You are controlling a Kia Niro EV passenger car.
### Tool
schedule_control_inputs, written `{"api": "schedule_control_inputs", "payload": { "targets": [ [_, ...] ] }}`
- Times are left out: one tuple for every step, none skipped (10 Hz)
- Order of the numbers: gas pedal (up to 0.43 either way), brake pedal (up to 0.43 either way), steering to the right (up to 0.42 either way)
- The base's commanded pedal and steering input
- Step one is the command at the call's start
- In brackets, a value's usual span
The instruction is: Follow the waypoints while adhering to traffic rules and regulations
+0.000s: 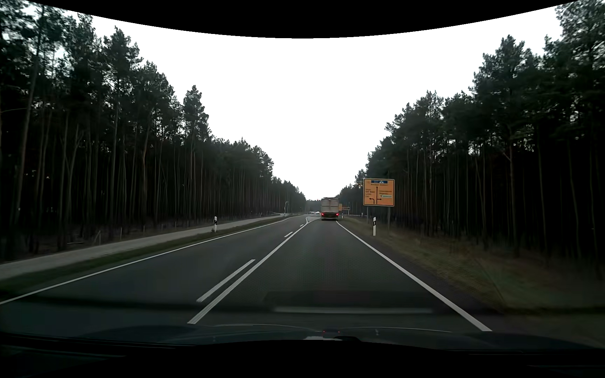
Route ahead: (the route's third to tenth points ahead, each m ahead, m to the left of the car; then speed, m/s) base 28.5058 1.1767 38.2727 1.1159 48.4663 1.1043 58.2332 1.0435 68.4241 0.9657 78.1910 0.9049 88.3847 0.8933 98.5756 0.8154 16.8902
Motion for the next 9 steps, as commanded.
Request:
{"api": "schedule_control_inputs", "payload": {
  "targets": [
    [0.000, 0.000, 0.004],
    [0.000, 0.018, 0.004],
    [0.000, 0.055, 0.004],
    [0.000, 0.067, 0.004],
    [0.000, 0.079, 0.005],
    [0.000, 0.091, 0.006],
    [0.000, 0.098, 0.006],
    [0.000, 0.110, 0.007],
    [0.000, 0.116, 0.007]
  ]
}}
